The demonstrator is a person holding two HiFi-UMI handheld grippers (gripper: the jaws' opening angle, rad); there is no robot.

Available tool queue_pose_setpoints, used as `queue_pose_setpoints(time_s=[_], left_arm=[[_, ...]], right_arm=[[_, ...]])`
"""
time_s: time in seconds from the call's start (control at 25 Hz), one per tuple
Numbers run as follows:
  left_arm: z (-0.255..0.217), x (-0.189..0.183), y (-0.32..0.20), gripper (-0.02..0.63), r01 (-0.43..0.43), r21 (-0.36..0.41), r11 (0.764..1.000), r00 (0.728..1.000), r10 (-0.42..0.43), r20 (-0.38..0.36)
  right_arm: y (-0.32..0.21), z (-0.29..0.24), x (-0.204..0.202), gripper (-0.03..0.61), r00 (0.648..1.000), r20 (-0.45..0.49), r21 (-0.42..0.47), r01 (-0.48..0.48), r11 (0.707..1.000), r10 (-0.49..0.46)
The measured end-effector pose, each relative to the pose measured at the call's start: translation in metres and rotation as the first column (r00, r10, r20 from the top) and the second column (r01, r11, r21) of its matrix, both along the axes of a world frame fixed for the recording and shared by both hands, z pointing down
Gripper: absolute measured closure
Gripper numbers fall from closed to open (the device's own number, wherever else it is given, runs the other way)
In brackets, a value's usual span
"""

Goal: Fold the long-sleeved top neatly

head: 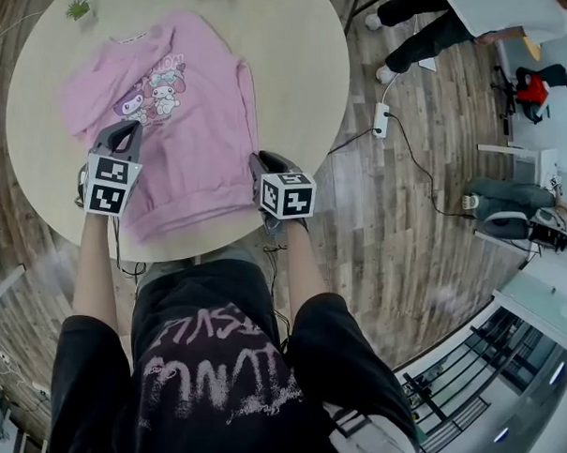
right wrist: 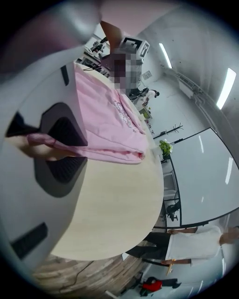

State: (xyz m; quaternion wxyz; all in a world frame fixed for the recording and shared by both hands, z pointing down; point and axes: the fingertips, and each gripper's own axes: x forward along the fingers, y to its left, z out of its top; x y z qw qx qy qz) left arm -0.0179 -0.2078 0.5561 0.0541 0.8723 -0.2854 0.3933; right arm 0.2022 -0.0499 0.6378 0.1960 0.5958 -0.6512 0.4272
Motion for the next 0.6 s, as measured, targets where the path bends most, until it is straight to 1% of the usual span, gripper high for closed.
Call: queue_pose_setpoints(time_s=[0.08,0.2,0.28,0.44,0.6], left_arm=[[-0.001,0.000,0.001,0.601,0.002,-0.001,1.000,1.000,-0.002,0.000],[0.000,-0.001,0.002,0.601,0.001,-0.004,1.000,1.000,-0.001,0.000],[-0.001,-0.001,0.001,0.601,0.000,-0.002,1.000,1.000,0.000,-0.004],[-0.003,0.000,-0.002,0.601,-0.001,0.004,1.000,1.000,0.001,-0.006],[-0.004,0.004,-0.005,0.601,-0.001,0.008,1.000,1.000,0.001,-0.015]], right_arm=[[0.001,0.000,0.004,0.565,1.000,-0.008,-0.007,-0.001,1.000,0.000],[-0.001,0.000,0.000,0.567,0.998,-0.039,-0.011,0.040,0.999,-0.041],[-0.005,-0.001,0.000,0.568,0.997,-0.048,-0.006,0.052,0.999,-0.052],[-0.011,-0.011,0.010,0.568,0.998,-0.053,0.024,0.029,0.999,-0.028],[-0.019,-0.022,0.026,0.569,0.997,-0.080,0.050,0.013,0.999,-0.009]])
